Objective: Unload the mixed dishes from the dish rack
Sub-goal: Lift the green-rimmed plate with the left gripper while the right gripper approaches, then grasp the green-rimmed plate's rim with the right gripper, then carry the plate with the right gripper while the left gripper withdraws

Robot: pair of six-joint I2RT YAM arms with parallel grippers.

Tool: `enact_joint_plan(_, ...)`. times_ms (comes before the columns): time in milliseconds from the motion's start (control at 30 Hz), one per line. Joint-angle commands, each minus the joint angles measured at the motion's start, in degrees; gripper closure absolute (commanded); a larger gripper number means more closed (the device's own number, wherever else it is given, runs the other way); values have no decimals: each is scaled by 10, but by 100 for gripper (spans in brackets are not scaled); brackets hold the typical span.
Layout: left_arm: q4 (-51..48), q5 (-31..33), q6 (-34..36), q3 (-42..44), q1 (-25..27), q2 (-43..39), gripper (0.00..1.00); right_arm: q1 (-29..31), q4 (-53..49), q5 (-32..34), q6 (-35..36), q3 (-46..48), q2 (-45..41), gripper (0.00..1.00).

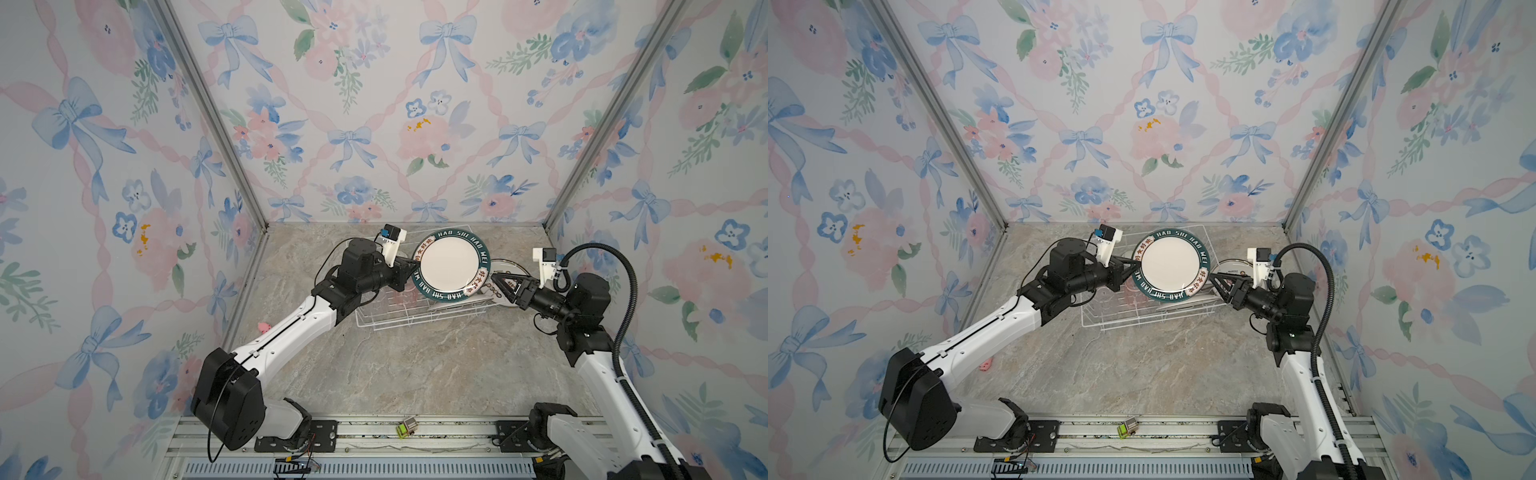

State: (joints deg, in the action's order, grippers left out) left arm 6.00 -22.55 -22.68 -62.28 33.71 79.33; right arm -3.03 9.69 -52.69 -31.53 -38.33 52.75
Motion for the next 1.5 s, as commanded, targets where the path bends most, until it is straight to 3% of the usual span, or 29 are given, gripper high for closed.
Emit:
enact_joint_plan(0,93,-43,-43,2,-1,-8,100,16,17,4,3,0,11,56)
enact_joint_plan(567,127,-72,-66,-11,20,57,100,71,72,25,-23,-8,42,69)
enact_joint_plan(733,128,-70,-66,-11,21,63,100,71,72,29,-27,-12,45,81)
enact_joint_plan(833,129,-70,-69,-11,21,66,100,71,75,35,-32,-13,45,94)
enact_joint_plan(900,128,-72,-71,-12,20,70,93,72,74,42,-35,-13,44,100)
enact_joint_plan(1167,128,-63,-56,-8,23,64,66,70,62,67,-39,-21,34,100)
enact_joint_plan(1467,128,-21,-14,30,23,3,54,15,5,136,-65,-52,26,100)
